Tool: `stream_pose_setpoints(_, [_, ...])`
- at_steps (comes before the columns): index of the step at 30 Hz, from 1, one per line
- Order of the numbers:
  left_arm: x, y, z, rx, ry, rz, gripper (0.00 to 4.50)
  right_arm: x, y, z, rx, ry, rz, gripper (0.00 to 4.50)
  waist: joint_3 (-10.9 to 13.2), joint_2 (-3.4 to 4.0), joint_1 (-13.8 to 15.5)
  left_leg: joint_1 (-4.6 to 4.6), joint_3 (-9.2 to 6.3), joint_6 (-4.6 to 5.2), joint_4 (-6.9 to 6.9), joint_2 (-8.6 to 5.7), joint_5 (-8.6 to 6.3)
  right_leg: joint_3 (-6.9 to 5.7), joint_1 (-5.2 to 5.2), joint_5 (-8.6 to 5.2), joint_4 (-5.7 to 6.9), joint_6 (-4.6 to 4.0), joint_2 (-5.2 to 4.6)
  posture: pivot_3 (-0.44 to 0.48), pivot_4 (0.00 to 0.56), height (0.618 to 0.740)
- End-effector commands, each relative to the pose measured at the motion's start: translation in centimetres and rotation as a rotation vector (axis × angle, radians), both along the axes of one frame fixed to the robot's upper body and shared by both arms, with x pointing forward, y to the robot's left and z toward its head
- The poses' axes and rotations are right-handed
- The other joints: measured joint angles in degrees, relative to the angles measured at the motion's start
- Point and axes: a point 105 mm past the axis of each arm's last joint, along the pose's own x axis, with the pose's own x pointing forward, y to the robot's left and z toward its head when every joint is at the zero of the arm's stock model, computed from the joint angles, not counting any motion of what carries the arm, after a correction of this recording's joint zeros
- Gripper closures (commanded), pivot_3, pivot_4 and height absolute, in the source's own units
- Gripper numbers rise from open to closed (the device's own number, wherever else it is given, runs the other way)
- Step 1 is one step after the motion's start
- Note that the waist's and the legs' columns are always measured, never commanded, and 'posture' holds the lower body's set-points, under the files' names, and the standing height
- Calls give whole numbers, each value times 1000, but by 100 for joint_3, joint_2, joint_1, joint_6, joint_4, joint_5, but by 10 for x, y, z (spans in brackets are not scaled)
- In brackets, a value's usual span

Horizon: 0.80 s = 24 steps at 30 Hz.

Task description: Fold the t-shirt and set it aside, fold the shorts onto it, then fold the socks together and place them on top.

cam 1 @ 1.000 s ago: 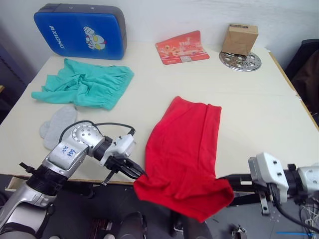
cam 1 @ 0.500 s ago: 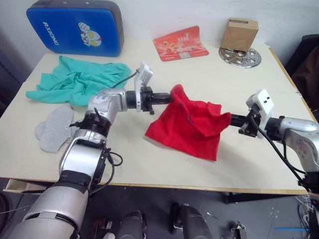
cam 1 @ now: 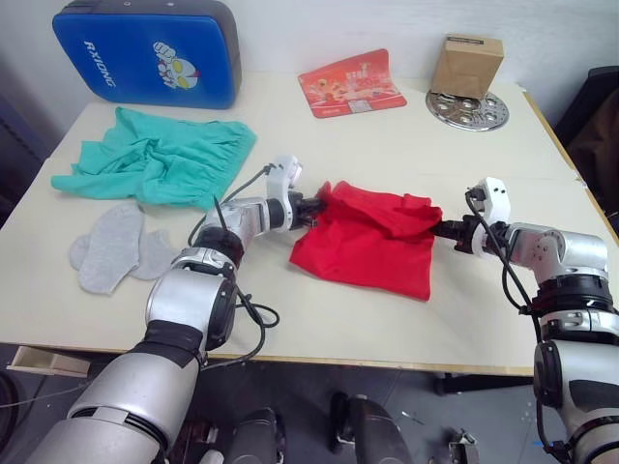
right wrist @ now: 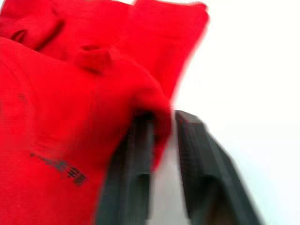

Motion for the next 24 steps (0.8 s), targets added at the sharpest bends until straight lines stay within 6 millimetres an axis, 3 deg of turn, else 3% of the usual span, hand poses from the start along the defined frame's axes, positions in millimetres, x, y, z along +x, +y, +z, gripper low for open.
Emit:
stream_pose_setpoints(1, [10, 6, 18, -56, 0, 98, 3227, 2, -12, 16, 8, -25, -69, 2405, 0, 0, -33, 0, 0, -1, -1, 0, 1, 0, 0, 0, 1, 0, 0, 0, 150, 740])
stream_pose_setpoints(7, [8, 23, 50, -1, -135, -8, 1201, -26, -14, 47, -221, -195, 56, 218, 1, 2, -32, -5, 2, -9, -4, -2, 2, 1, -11, 0, 2, 0, 3, 0, 150, 740])
stream_pose_setpoints(8, [5, 26, 59, 40, -200, -73, 880, -35, -11, 54, -309, -258, 115, 0, 1, 2, -32, -9, 3, -11, -4, -3, 2, 0, -14, 0, 2, 0, 5, 0, 150, 740])
stream_pose_setpoints(11, [-9, 36, 73, 165, -367, -252, 52, -63, 3, 61, -469, -353, 254, 0, 1, 2, -32, -14, 10, -24, -7, -1, 0, 1, -22, 0, -1, 0, 19, 0, 150, 740])
stream_pose_setpoints(15, [-53, 37, 66, 376, -611, -614, 52, -94, 26, 58, -599, -455, 437, 0, 0, 4, -54, 11, 37, -36, -12, 6, -3, 9, -19, 0, 4, 0, 35, 0, 150, 740])
stream_pose_setpoints(19, [-88, 35, 26, 560, -684, -845, 52, -109, 50, 43, -702, -519, 579, 0, 0, 5, -40, 35, 52, -44, -7, 17, -7, 55, -8, -3, 8, -4, 42, 0, 150, 740])
stream_pose_setpoints(22, [-97, 30, 2, 655, -716, -924, 52, -112, 59, 28, -772, -528, 652, 0, 0, 4, -13, 35, 51, -34, 3, 12, -1, 58, -8, -2, 4, -7, 30, 0, 150, 740])
stream_pose_setpoints(24, [-91, 21, -5, 674, -734, -896, 52, -112, 63, 10, -841, -516, 705, 0, 0, 4, 42, 33, 43, -28, 7, 6, 2, 51, -4, -1, 4, -9, 19, 0, 150, 740])
